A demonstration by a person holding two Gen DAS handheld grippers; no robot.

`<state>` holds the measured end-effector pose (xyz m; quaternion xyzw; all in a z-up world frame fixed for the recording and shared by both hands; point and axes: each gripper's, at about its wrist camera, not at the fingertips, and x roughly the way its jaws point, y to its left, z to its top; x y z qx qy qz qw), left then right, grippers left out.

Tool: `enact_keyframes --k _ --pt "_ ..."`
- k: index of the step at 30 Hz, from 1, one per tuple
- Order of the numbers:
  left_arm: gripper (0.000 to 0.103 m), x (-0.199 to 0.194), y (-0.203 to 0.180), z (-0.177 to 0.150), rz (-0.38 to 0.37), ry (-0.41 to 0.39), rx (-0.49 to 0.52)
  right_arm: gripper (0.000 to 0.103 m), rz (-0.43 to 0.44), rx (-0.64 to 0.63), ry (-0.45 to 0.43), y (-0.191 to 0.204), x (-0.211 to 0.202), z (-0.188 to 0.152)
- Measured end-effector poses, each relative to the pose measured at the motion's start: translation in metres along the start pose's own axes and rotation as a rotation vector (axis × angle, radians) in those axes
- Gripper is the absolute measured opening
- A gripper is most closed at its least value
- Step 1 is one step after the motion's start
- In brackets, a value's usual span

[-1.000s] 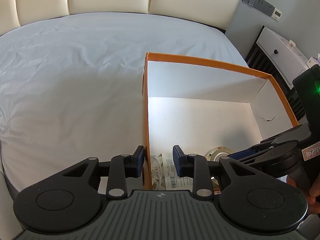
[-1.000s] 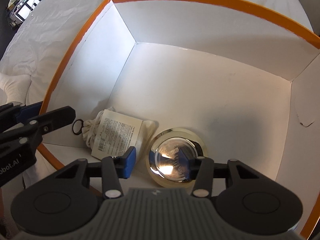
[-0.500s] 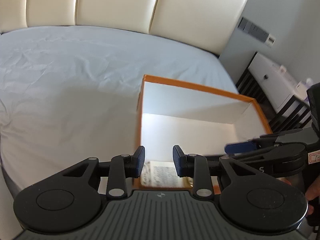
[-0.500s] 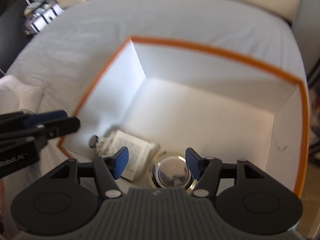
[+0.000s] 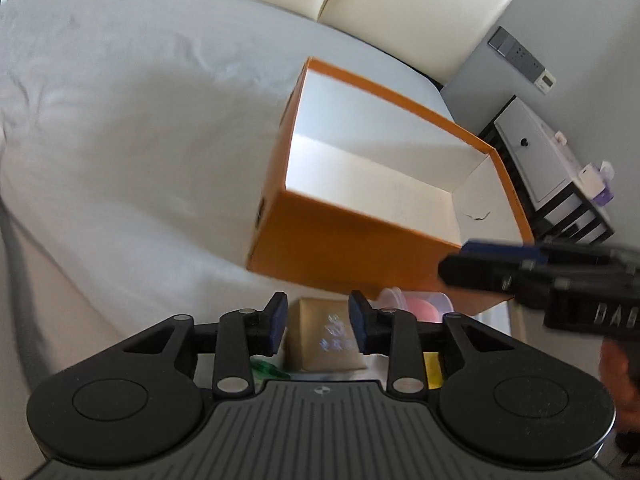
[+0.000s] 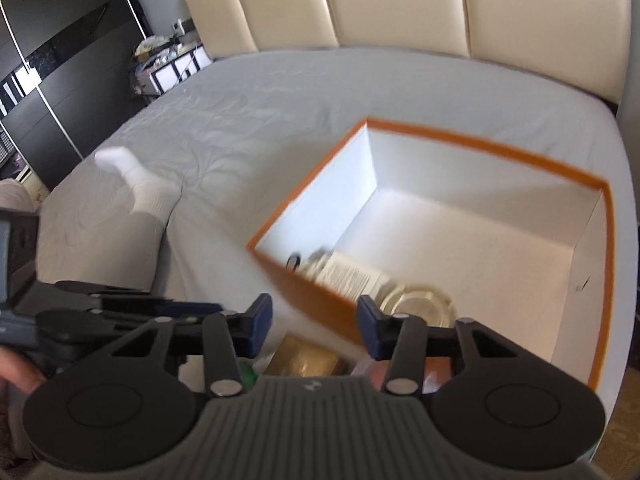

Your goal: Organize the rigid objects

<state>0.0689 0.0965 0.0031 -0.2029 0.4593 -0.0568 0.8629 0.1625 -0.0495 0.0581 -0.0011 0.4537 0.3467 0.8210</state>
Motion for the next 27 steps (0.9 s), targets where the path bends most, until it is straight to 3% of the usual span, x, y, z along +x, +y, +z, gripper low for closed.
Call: enact_keyframes --k 2,9,17,19,25,27 --pt "0.052 0.011 0.006 -0.004 -0.018 0.003 -0.045 0.033 -0.015 0.011 0.052 0.002 0.012 -0.012" --pt "0.052 0.035 0.010 -0.012 -0.017 0.041 -0.042 0.027 -0.023 0.159 0.234 -0.013 0.057 -0.055" --pt "0.049 0.055 0.009 -0.017 -0.024 0.106 -0.046 0.026 -0.013 0.249 0.273 -0.024 0.082 -0.054" --pt "0.055 0.059 0.013 -0.016 -0.041 0.114 -0.069 0.021 -0.017 0.235 0.280 -0.022 0.085 -0.053" --pt "0.077 0.077 0.015 -0.013 -0.051 0.149 -0.106 0.021 -0.039 0.214 0.322 -0.018 0.095 -0.053" --pt "0.077 0.079 0.011 -0.012 -0.038 0.147 -0.086 0.021 -0.047 0.221 0.327 -0.021 0.096 -0.053"
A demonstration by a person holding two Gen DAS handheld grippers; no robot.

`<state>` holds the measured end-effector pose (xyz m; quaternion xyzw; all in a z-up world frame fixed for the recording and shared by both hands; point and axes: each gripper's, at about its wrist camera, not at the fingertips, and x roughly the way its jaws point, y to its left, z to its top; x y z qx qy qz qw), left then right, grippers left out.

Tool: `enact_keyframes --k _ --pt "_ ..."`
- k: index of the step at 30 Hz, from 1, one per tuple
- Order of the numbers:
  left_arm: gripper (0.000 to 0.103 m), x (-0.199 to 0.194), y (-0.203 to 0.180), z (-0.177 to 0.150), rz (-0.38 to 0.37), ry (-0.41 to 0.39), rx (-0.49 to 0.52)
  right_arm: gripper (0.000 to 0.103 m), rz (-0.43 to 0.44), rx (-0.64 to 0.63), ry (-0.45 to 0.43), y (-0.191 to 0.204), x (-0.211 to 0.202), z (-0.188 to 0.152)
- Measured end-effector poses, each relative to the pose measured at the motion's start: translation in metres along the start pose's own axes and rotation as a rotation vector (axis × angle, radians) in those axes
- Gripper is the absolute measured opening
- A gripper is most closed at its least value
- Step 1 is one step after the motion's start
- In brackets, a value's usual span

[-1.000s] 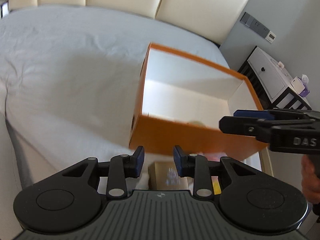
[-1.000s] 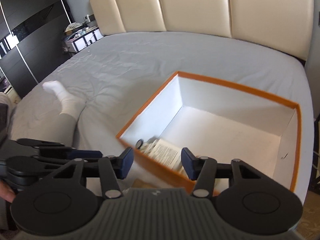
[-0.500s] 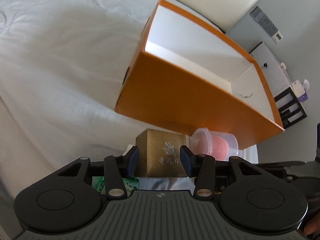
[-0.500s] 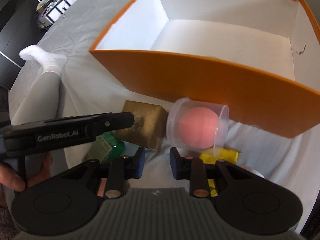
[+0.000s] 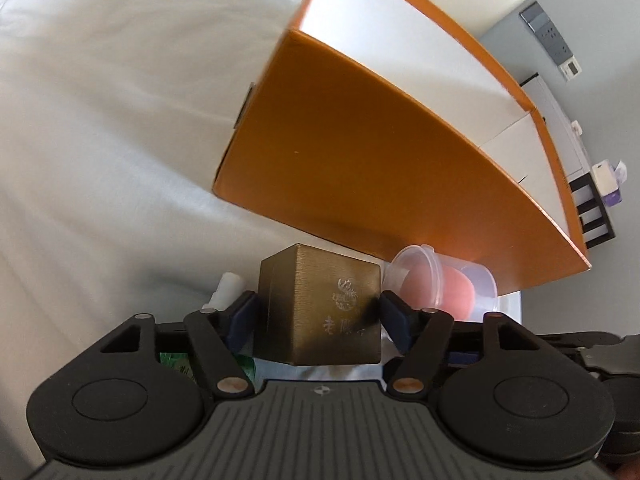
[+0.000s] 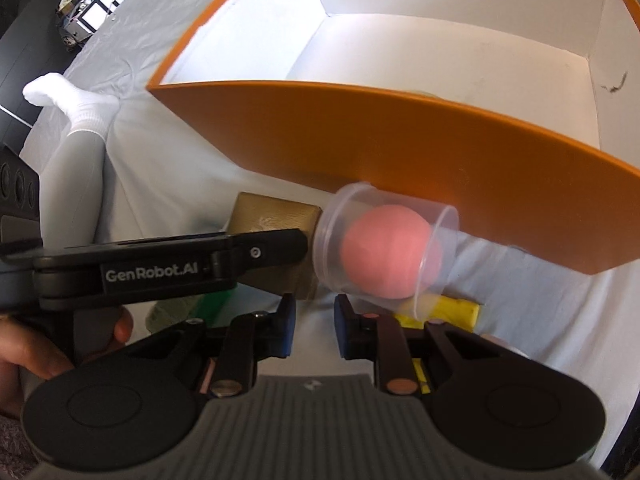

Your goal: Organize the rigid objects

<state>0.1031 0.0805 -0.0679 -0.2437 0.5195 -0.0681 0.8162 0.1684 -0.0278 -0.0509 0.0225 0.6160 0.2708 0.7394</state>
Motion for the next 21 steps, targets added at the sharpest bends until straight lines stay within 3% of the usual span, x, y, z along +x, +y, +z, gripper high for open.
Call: enact_keyframes --k 7,10,13,16,21 --pt "0.072 -0.008 0.001 -0.008 0.004 -0.026 0.005 0.021 -0.033 0.009 0.001 -0.005 -0.002 -0.003" --pt "0.044 -0.020 -0.007 -0.009 0.021 -0.083 0.035 0.022 -0.039 0.015 0.001 -0.010 -0.004 -0.007" --pt "0.030 -0.032 -0.008 -0.013 0.004 -0.108 0.051 0.022 -0.042 0.006 -0.001 -0.010 -0.008 -0.010" --pt "0.029 -0.037 -0.006 -0.018 -0.064 -0.100 0.046 0.022 -0.017 0.023 -0.005 -0.015 -0.009 -0.012" --pt "0.030 -0.034 -0.008 -0.019 -0.024 -0.099 0.020 0.023 0.029 0.093 -0.023 -0.022 -0.008 -0.010"
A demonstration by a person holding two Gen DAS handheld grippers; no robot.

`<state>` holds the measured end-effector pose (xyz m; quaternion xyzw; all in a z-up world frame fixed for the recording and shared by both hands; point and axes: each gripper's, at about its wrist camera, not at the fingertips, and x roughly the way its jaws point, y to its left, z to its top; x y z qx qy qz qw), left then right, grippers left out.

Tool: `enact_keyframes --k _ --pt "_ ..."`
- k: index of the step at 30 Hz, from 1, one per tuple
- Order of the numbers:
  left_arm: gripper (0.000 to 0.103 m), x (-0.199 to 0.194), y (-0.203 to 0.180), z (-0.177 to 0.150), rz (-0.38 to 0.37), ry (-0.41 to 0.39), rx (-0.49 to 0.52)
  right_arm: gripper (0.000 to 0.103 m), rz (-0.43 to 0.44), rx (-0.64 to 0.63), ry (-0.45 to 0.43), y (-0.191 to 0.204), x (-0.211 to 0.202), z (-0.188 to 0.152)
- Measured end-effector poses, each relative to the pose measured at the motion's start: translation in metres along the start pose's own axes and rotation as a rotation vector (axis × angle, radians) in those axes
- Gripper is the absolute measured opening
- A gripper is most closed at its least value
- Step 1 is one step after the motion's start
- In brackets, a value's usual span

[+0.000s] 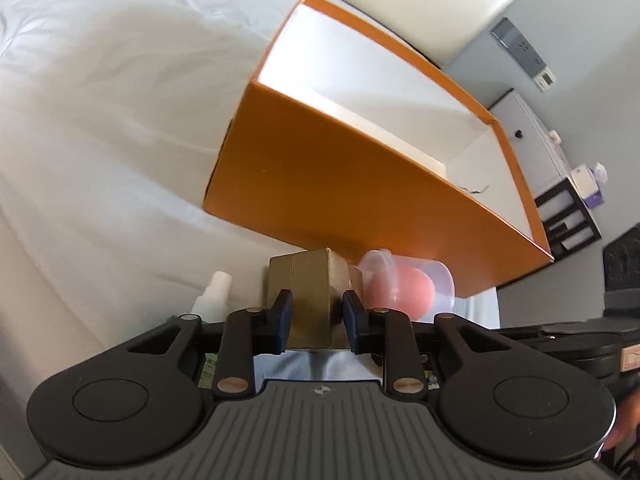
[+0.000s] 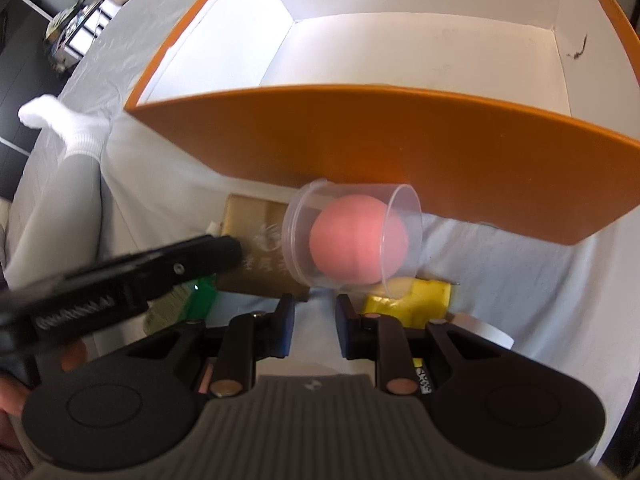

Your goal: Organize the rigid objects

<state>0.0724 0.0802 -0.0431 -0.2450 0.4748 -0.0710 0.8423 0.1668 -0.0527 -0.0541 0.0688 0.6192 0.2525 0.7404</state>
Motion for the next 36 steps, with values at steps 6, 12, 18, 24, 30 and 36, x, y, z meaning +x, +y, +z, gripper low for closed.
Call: enact_keyframes --k 6,12,18,24,30,36 --pt "0.030 0.000 0.019 -0.003 -0.047 0.019 -0.153 0.023 -0.021 -0.031 -0.005 0.009 0.002 -0.002" --pt "0.030 -0.003 0.015 -0.004 -0.048 0.008 -0.145 0.023 0.005 0.052 0.008 0.002 0.000 0.003" --pt "0.038 0.002 0.017 -0.005 0.057 0.017 -0.141 0.023 0.014 0.105 0.009 0.003 0.004 0.006" --pt "0.064 0.006 0.030 -0.008 0.058 0.023 -0.214 0.027 -0.002 0.129 0.026 0.006 0.010 0.010" --pt "0.074 0.019 0.034 -0.008 0.011 0.043 -0.237 0.028 -0.013 0.118 0.019 0.003 0.007 0.007" --pt "0.077 0.024 0.029 -0.006 0.023 0.050 -0.198 0.028 -0.030 0.100 0.021 0.009 0.009 0.009"
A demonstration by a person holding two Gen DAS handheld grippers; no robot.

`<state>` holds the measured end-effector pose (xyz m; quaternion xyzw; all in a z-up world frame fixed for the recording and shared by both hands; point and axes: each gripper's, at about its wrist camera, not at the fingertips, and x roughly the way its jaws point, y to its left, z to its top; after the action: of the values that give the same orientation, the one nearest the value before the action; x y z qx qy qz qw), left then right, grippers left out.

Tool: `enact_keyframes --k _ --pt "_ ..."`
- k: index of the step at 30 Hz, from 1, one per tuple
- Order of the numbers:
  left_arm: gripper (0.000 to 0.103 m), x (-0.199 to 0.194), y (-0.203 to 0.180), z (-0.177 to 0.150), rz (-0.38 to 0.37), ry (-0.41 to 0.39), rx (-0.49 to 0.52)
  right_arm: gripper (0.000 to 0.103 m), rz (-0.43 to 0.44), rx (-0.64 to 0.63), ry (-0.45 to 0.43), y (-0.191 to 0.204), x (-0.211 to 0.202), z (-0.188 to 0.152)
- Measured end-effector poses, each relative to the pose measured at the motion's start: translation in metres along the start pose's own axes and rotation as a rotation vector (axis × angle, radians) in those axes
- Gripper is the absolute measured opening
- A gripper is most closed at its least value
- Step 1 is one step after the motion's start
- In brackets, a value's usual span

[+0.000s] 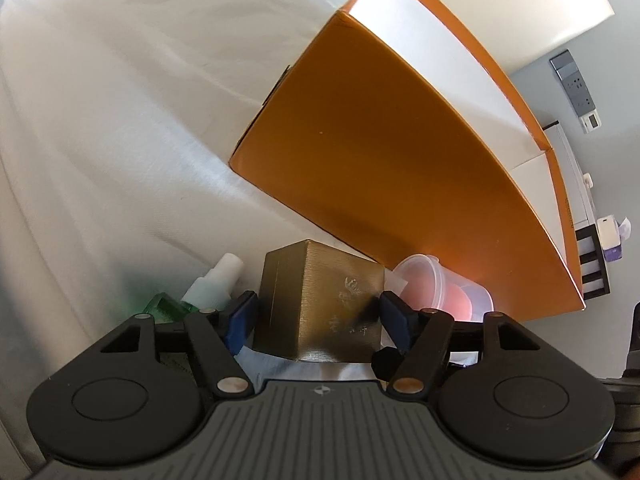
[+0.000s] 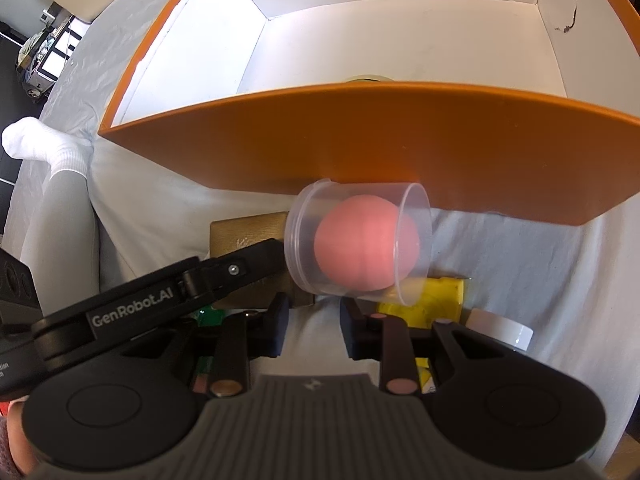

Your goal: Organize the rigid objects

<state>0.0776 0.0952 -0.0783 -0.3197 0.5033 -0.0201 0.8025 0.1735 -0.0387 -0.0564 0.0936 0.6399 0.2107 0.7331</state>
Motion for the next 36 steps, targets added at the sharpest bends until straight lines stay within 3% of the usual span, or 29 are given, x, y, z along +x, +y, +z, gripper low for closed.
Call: enact_keyframes --k 5,10,12,17,21,23,26,30,32,33,34,36 --pt "0.071 -0.008 -0.001 -0.005 -0.006 -0.018 0.010 0.028 -0.002 -0.012 -0.006 0.001 0.001 -0.003" --pt "0.035 -0.029 -0.011 -0.010 -0.006 -0.068 0.081 0.028 -0.007 -0.016 -0.013 -0.003 -0.002 -0.005" --pt "0.033 -0.035 -0.015 -0.013 -0.042 -0.075 0.105 0.028 -0.009 -0.009 -0.013 -0.003 -0.002 -0.005" --pt "0.032 -0.038 -0.016 -0.021 -0.122 -0.068 0.108 0.028 -0.037 0.006 -0.014 -0.009 -0.008 -0.006" --pt "0.033 -0.034 -0.009 -0.017 -0.098 -0.065 0.063 0.028 -0.032 0.008 -0.013 -0.008 -0.007 -0.006" --pt "0.039 -0.034 -0.010 -0.016 -0.081 -0.060 0.058 0.028 -0.033 0.002 -0.015 -0.008 -0.006 -0.006" --pt "0.044 -0.019 -0.005 -0.016 -0.080 0.012 -0.002 0.028 -0.033 -0.001 -0.013 -0.007 -0.006 -0.006" --pt "0.043 -0.016 -0.010 -0.015 -0.086 -0.022 0.023 0.027 -0.038 0.000 -0.008 -0.004 -0.004 -0.005" --pt "0.051 -0.015 -0.008 -0.015 -0.076 -0.015 0.006 0.027 -0.038 0.002 -0.007 -0.005 -0.003 -0.004" --pt "0.064 -0.016 -0.008 -0.015 -0.053 -0.024 0.001 0.027 -0.034 0.005 -0.007 -0.005 -0.004 -0.004" --pt "0.070 -0.015 -0.007 -0.017 -0.027 -0.033 -0.006 0.027 -0.031 0.008 -0.008 -0.006 -0.005 -0.004" --pt "0.072 -0.012 -0.003 -0.017 -0.051 -0.017 -0.045 0.028 -0.023 0.016 -0.009 -0.008 -0.006 -0.004"
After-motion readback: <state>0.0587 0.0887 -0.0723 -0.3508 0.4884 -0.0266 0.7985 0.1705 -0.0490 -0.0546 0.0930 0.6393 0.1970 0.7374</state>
